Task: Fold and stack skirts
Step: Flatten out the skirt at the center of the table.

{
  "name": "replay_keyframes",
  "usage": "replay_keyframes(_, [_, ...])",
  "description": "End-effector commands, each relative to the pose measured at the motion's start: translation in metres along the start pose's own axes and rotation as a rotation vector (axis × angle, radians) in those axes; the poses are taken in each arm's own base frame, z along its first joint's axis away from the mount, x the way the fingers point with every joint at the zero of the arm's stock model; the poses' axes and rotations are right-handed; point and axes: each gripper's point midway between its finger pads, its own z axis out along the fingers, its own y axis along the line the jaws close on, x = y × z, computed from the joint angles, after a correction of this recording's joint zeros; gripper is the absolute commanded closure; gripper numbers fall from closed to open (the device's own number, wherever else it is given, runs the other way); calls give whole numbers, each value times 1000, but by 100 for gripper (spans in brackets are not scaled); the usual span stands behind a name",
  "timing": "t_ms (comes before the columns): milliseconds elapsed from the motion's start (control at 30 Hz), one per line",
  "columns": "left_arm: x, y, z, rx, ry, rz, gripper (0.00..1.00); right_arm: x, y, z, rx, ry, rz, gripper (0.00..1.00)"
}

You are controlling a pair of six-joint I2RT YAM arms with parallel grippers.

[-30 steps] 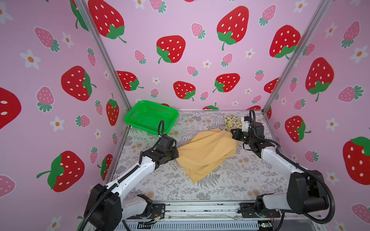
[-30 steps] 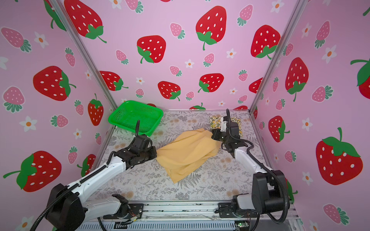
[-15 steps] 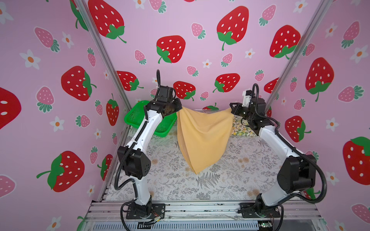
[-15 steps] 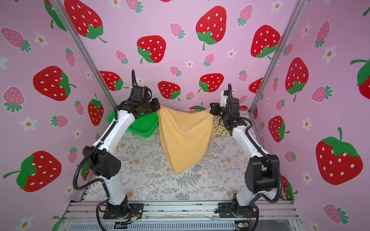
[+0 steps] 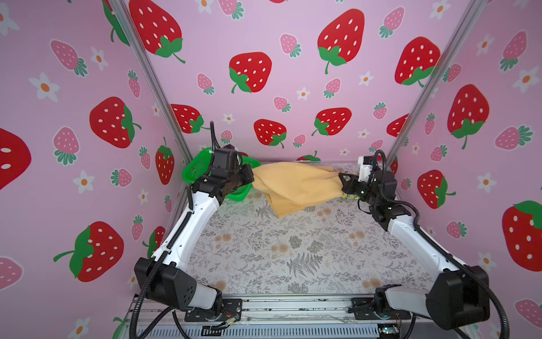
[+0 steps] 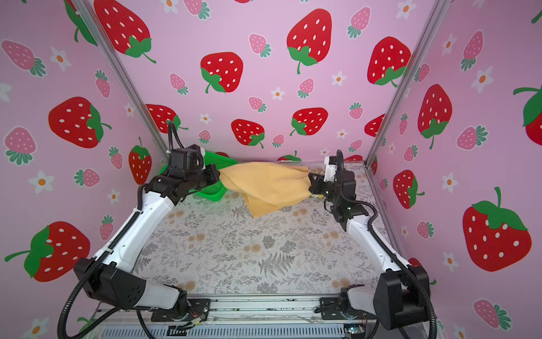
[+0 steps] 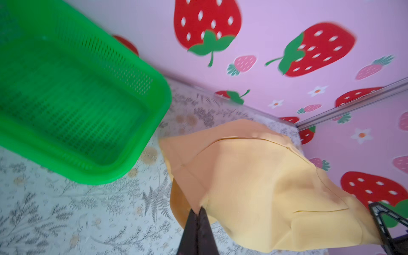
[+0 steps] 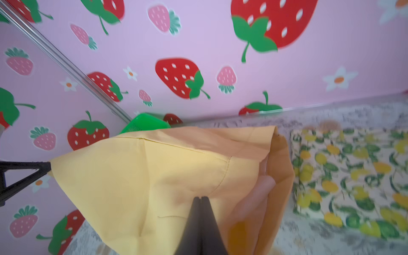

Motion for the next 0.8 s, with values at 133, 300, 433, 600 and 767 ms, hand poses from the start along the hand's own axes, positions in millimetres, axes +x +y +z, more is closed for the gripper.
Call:
replay_keyframes(133, [112,60,10,-51,99,-137,100,131,-46,-33,128,146,107,98])
replay_keyframes(300, [169,83,3,-94,166,-182,100,172,-60,-59,179,166,163,66])
replay_keyframes(433, [189,92,0,-107,181,-230,100,159,-60,-70,204,115,143,35])
replay_keyframes(600, [201,94,-9,-103,187,-270,85,136,-52,-62,193,86,121,10])
replay_keyframes(767, [179,96,-31,-134,101,-248,47,141,-50,-25,159,189,132,0])
